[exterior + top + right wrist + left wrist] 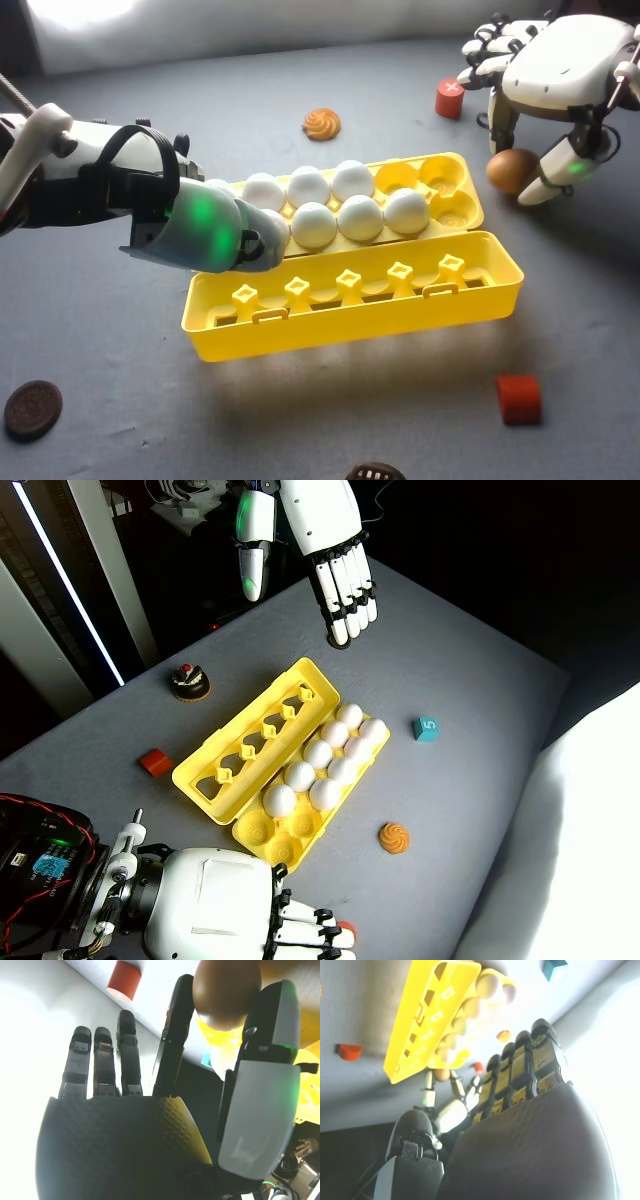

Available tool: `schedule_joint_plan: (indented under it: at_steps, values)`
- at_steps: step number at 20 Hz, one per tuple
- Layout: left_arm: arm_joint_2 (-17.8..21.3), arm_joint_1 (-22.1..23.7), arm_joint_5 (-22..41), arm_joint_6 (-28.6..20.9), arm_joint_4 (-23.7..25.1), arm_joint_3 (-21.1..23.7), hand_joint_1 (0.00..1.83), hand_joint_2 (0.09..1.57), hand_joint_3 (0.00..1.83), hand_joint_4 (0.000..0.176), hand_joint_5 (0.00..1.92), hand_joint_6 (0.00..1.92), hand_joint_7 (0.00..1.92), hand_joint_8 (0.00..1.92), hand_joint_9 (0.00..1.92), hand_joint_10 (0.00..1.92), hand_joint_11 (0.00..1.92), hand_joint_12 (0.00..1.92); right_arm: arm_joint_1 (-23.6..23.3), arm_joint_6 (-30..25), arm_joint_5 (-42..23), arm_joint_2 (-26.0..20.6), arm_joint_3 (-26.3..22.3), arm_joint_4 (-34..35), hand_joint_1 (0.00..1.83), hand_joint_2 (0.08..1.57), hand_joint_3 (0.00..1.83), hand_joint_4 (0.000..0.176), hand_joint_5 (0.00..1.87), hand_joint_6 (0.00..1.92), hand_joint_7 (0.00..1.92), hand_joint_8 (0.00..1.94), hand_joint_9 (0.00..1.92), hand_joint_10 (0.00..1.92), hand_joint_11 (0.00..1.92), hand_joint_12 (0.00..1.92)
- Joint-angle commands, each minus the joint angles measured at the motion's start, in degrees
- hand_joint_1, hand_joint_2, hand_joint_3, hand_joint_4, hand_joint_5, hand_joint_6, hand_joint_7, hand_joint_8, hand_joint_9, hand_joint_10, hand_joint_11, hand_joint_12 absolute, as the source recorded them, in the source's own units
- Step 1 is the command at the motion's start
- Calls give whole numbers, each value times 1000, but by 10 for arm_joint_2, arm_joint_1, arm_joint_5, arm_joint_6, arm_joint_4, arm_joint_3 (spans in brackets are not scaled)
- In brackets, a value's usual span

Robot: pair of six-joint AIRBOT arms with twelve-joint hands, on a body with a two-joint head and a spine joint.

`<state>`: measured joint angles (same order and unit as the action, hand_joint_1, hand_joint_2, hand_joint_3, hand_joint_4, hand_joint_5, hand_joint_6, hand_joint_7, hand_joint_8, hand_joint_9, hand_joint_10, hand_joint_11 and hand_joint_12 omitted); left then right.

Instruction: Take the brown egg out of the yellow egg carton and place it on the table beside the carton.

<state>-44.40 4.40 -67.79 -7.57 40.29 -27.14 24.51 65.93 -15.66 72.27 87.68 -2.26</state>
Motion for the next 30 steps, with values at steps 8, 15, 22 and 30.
schedule_joint_plan:
  at_steps: [8, 15, 22, 30]
  values:
    - [1, 4, 16, -2, 42, 2, 0, 1216, 0, 0, 10, 4, 0, 0, 0, 0, 0, 0, -15, -4, -50, -9, -1, 2, 817, 762, 2, 151, 1015, 18, 258, 1, 0, 0, 0, 0]
    - [1, 4, 16, -3, 45, 2, 0, 1244, 7, 0, 57, 21, 35, 14, 3, 1, 0, 0, -38, -4, -48, -42, -43, 2, 719, 799, 14, 151, 926, 0, 254, 10, 0, 0, 0, 0]
    - [1, 4, 16, -3, 48, 2, 0, 1234, 1, 0, 64, 11, 51, 13, 10, 4, 0, 0, -46, -1, -31, -203, -232, 4, 629, 830, 17, 163, 893, 7, 159, 0, 0, 0, 0, 0]
    - [1, 4, 17, -3, 49, 3, 0, 1238, 1, 0, 69, 6, 45, 5, 4, 1, 0, 0, 26, 2, -63, -378, -414, 105, 467, 841, 13, 176, 857, 5, 4, 0, 0, 0, 0, 0]
